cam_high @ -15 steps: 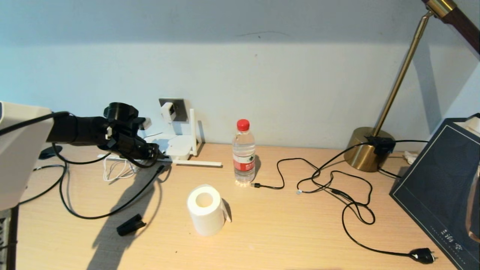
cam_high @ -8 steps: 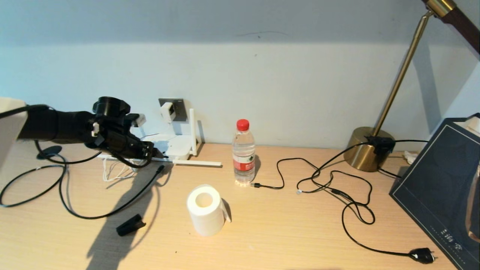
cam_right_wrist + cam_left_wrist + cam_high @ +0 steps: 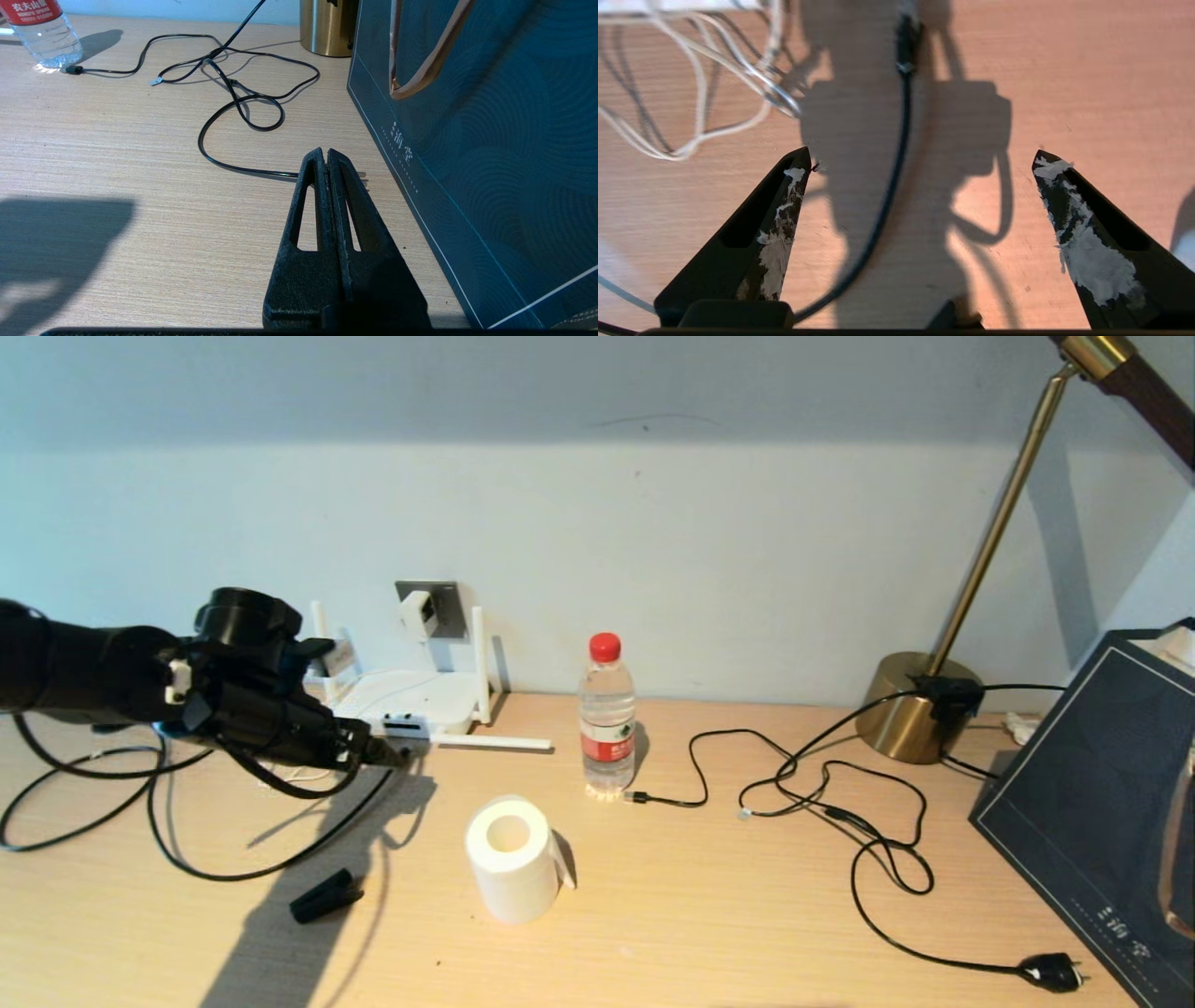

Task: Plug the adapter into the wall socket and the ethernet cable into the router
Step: Align cable and router interface

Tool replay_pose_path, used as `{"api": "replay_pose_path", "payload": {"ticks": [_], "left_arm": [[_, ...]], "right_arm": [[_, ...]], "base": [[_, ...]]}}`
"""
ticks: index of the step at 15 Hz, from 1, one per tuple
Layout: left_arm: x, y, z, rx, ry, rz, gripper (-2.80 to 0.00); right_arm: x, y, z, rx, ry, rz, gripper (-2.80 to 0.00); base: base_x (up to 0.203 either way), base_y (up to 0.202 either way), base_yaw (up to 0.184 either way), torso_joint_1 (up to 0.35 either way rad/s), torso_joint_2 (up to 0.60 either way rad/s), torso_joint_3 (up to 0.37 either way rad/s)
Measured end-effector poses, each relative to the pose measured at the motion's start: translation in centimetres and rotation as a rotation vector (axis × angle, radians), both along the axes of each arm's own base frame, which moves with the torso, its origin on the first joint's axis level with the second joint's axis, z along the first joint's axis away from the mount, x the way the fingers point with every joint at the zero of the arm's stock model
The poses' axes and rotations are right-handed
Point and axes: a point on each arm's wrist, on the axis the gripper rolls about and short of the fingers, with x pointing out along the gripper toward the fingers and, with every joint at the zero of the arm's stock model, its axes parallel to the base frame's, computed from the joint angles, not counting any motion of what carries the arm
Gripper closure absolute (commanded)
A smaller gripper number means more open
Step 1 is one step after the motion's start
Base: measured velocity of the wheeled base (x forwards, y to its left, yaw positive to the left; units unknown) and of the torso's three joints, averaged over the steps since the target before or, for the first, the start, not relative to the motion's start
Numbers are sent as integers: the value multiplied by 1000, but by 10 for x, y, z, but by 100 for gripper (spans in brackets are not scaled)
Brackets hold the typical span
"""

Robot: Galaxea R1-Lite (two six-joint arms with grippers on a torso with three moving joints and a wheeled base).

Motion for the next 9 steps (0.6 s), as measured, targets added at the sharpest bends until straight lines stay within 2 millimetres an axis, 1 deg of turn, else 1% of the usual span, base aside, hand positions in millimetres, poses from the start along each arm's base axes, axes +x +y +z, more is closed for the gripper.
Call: {"api": "replay_pose_path", "payload": {"ticks": [1, 3, 6, 9], "left_arm": [[-2, -4, -2, 18, -16, -21, -280], [2, -6, -8, 59, -29, -28, -280], [17, -6, -25, 88, -50, -23, -280], [29, -3, -42, 100, -31, -25, -280]], "right_arm": [[0, 0, 0, 0, 0, 0, 0], [0, 0, 0, 0, 1, 0, 0], [0, 0, 0, -1, 0, 0, 0], [0, 0, 0, 0, 1, 0, 0]], "base": [[0, 0, 0, 0, 0, 0], [0, 0, 0, 0, 0, 0], [0, 0, 0, 0, 0, 0], [0, 0, 0, 0, 0, 0]]}}
